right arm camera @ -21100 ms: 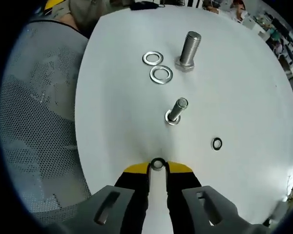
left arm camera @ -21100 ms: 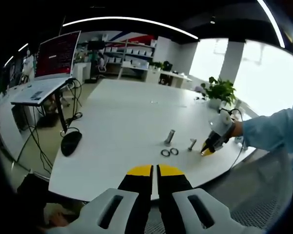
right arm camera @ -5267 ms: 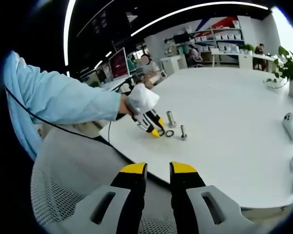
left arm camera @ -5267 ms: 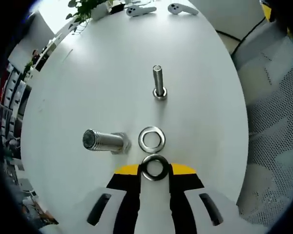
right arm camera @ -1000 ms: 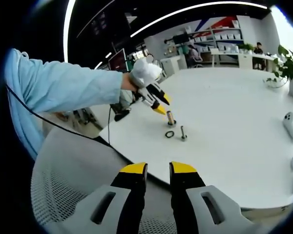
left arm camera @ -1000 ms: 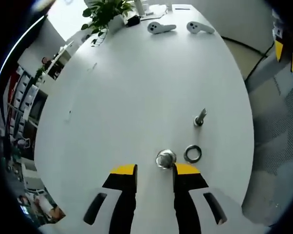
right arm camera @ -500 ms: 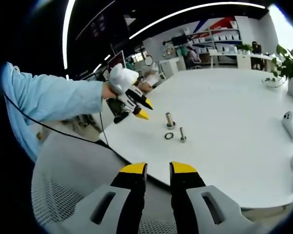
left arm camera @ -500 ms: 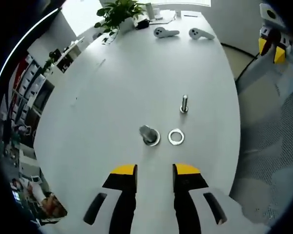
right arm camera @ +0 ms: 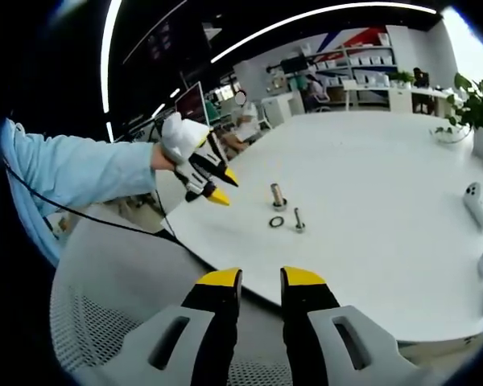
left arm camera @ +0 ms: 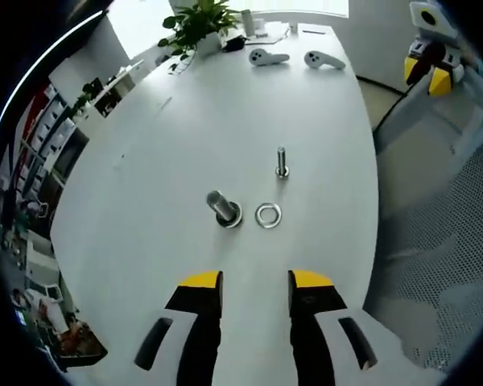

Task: Place the washer onto the threaded stud by aligning its center hole with the stud, sliding it down to the base, and recovering from edge contact or off-axis alignment until the washer reaches the visible bottom stop.

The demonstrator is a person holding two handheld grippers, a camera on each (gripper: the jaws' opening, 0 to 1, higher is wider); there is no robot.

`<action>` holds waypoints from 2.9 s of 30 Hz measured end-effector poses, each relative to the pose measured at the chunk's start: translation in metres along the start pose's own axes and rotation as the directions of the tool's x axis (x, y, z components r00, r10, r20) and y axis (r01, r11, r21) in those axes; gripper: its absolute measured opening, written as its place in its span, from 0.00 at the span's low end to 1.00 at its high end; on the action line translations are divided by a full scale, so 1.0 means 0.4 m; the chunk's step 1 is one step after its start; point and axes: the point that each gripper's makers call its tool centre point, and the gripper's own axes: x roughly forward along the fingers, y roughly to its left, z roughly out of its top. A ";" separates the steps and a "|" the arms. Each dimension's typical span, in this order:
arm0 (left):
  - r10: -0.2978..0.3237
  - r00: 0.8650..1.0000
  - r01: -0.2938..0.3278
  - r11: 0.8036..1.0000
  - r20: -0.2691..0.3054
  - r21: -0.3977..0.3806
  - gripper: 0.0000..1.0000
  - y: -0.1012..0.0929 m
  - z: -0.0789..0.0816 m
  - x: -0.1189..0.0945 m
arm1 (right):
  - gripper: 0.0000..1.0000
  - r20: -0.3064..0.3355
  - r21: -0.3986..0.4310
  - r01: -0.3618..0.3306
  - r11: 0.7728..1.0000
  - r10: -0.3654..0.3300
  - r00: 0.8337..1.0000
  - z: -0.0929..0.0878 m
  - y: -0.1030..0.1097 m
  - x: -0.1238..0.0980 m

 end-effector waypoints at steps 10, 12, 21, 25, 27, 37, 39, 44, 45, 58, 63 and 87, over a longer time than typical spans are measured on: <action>-0.025 1.000 0.025 0.999 -0.004 0.028 0.32 -0.027 0.034 0.030 | 0.22 0.001 0.001 -0.008 1.000 0.008 1.000 -0.002 0.004 -0.002; -0.045 0.999 0.045 0.998 -0.006 0.044 0.34 -0.043 0.040 0.041 | 0.22 0.001 0.000 -0.011 1.000 0.011 1.000 -0.002 0.005 -0.002; -0.091 0.996 0.093 0.992 -0.025 0.081 0.35 -0.083 0.059 0.090 | 0.23 -0.002 -0.004 -0.023 1.000 0.023 1.000 -0.003 0.009 -0.002; -0.099 0.994 0.102 0.992 -0.037 0.080 0.36 -0.088 0.066 0.113 | 0.23 -0.002 -0.006 -0.028 1.000 0.028 1.000 -0.003 0.011 -0.002; -0.104 0.994 0.107 0.990 -0.038 0.087 0.37 -0.090 0.073 0.123 | 0.23 -0.004 -0.008 -0.031 1.000 0.031 1.000 -0.004 0.011 -0.001; -0.103 0.995 0.104 0.992 -0.006 0.067 0.36 -0.074 0.109 0.172 | 0.23 -0.004 -0.008 -0.041 0.999 0.041 0.999 -0.005 0.015 -0.002; -0.102 0.995 0.102 0.993 -0.011 0.059 0.36 -0.068 0.111 0.184 | 0.23 -0.005 -0.010 -0.045 0.999 0.045 0.999 -0.006 0.015 -0.002; -0.115 0.993 0.116 0.992 -0.032 0.042 0.36 -0.060 0.099 0.212 | 0.23 -0.009 -0.012 -0.054 0.998 0.054 0.999 -0.006 0.018 -0.001; -0.121 0.992 0.123 0.992 -0.030 0.043 0.36 -0.061 0.099 0.215 | 0.23 -0.009 -0.011 -0.055 0.998 0.055 0.998 -0.006 0.019 0.000; -0.160 0.987 0.160 0.987 -0.029 0.013 0.36 -0.048 0.100 0.252 | 0.23 -0.012 -0.007 -0.053 0.999 0.053 0.999 -0.006 0.018 0.001; -0.169 0.985 0.170 0.985 -0.037 0.033 0.35 -0.051 0.098 0.263 | 0.23 -0.008 -0.002 -0.049 0.999 0.049 0.999 -0.005 0.016 0.001; -0.146 0.986 0.150 0.987 -0.082 0.054 0.20 -0.049 0.088 0.258 | 0.23 -0.001 0.007 -0.042 0.999 0.042 0.999 -0.002 0.012 0.001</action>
